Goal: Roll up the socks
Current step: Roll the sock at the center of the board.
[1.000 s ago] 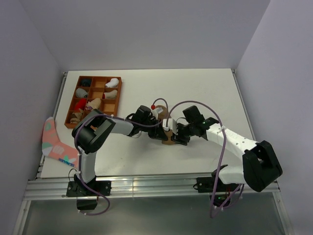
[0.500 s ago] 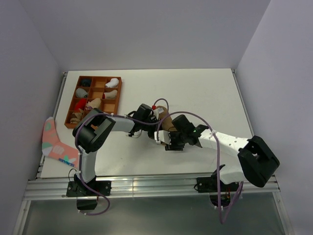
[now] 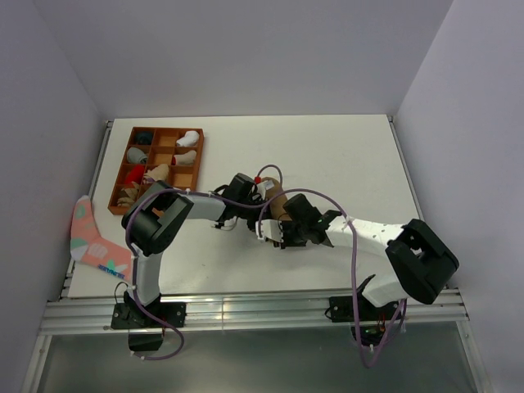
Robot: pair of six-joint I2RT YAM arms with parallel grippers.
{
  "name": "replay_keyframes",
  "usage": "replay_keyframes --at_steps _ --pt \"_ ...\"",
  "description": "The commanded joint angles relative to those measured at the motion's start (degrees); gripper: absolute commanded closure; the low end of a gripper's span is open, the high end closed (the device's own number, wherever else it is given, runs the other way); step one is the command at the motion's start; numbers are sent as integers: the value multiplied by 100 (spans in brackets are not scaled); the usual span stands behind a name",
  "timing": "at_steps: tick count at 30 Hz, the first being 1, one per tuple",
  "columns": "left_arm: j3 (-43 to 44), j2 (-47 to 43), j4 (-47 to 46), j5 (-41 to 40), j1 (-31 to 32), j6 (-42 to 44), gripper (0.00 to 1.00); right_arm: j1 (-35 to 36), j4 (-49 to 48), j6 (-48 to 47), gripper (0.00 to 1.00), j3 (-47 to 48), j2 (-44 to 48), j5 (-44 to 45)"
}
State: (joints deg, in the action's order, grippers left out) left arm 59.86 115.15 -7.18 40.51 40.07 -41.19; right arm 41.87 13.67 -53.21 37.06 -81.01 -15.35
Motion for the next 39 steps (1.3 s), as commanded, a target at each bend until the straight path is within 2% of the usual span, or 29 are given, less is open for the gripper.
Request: replay_keyframes --at_steps 1,5,6,9,13,17,21,24,32,39 --pt "-290 254 771 -369 9 139 96 23 -102 241 70 20 -125 -46" --pt "-474 78 288 -386 18 -345 81 -56 91 451 75 170 -187 -336" --pt "-553 -1 -8 -491 9 -494 73 -99 257 469 76 257 -196 -441" --pt "-913 -352 -641 -824 9 -1074 68 -336 706 461 76 485 -231 -977" --pt "-1300 -713 -1267 -1219 18 -1602 67 -827 1347 356 76 864 -380 -1654" --pt "-1582 -915 -1725 -1563 18 -1647 67 -1197 2226 40 76 1417 -905 -2304" --pt "-1784 -1091 -1989 -1906 44 -1542 67 -1444 3561 -373 76 2304 -1670 -3067" --pt "-1898 -1188 -2129 -2117 79 -1418 68 -1585 4177 -611 77 2717 -2225 -3263" --pt "-2302 -1741 -2507 -2706 167 -892 65 -1761 4943 -488 76 3307 -2981 -3369" --pt "-3022 -2233 -3789 -3137 562 -145 59 -1919 5488 -418 77 3747 -3561 -3544"
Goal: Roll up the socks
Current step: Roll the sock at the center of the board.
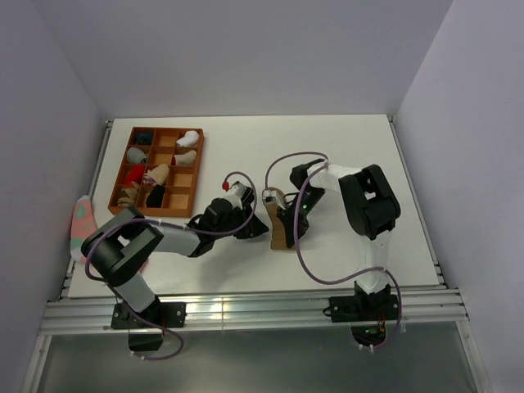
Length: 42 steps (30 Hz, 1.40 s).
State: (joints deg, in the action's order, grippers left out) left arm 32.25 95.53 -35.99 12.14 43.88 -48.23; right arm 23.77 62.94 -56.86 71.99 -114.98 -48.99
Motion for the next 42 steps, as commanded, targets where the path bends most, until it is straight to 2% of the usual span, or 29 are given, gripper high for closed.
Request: replay_keyframes --at_steps 1,4,10,16,20,34,40,42 --pt "-359 -289 -1267 -404 235 595 57 -135 562 34 77 281 -235 -190" --pt "-632 -210 -1997 -230 341 744 56 -223 448 340 77 342 -306 -93" --pt "-588 1 -2316 -151 534 1219 55 -311 79 886 78 290 -341 267" --pt "35 212 -1614 7 675 1869 51 -364 -45 1168 78 254 -385 356" --pt "334 510 -1481 323 719 2185 49 -417 148 1107 80 307 -473 285" --pt "589 1258 -1578 974 736 2239 49 -461 281 984 82 360 -658 294" --pt "589 1337 -1552 957 754 2019 55 -470 88 1133 81 264 -570 416" --pt "607 1337 -1351 826 780 1966 66 -470 -114 1256 79 211 -456 452"
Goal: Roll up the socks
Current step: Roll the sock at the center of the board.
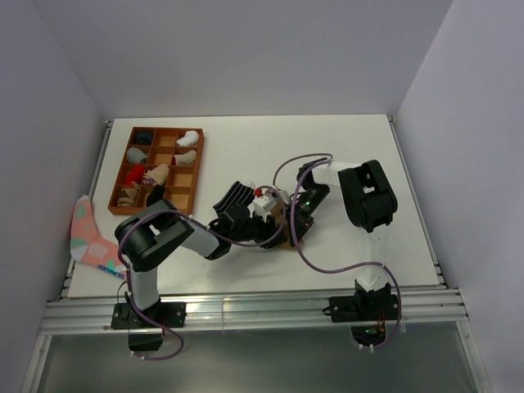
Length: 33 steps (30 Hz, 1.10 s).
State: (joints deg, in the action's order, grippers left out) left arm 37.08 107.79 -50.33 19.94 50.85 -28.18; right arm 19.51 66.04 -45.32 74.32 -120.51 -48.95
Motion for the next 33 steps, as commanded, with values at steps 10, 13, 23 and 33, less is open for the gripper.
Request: replay_keyframes --at_steps 10,13,23,33 --pt "668 146 1700 -676 522 -231 100 -52 -1031 568 60 -181 458 641" --pt "809 146 2165 -974 549 -398 100 -79 -1198 752 56 -217 695 755" --pt "1196 374 2967 -1142 549 -706 100 -588 -1594 1298 48 -366 1319 1115" --pt "1266 638 2914 -615 312 -1145 100 -1519 -1823 1175 47 -963 2075 905"
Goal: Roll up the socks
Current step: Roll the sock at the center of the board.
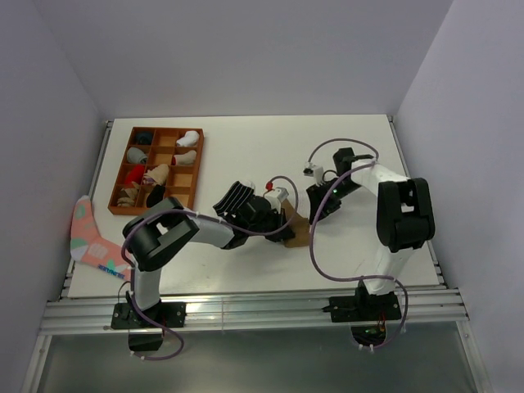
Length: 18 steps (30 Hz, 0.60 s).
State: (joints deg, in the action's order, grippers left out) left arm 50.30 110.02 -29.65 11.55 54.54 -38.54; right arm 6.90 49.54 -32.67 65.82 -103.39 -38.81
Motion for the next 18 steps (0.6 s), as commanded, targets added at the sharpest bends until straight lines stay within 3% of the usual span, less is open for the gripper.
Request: replay_keyframes --at_steps 1,11,18 --pt "-30 485 838 407 -119 -188 100 -389 -216 -152 47 -166 442 -110" --pt "401 1004 1461 1603 -585 -531 100 -409 -630 -1442 46 -1062 1707 -224" --pt "595 1338 1700 2472 -787 -663 100 434 -1349 -1919 45 -2123 2683 179"
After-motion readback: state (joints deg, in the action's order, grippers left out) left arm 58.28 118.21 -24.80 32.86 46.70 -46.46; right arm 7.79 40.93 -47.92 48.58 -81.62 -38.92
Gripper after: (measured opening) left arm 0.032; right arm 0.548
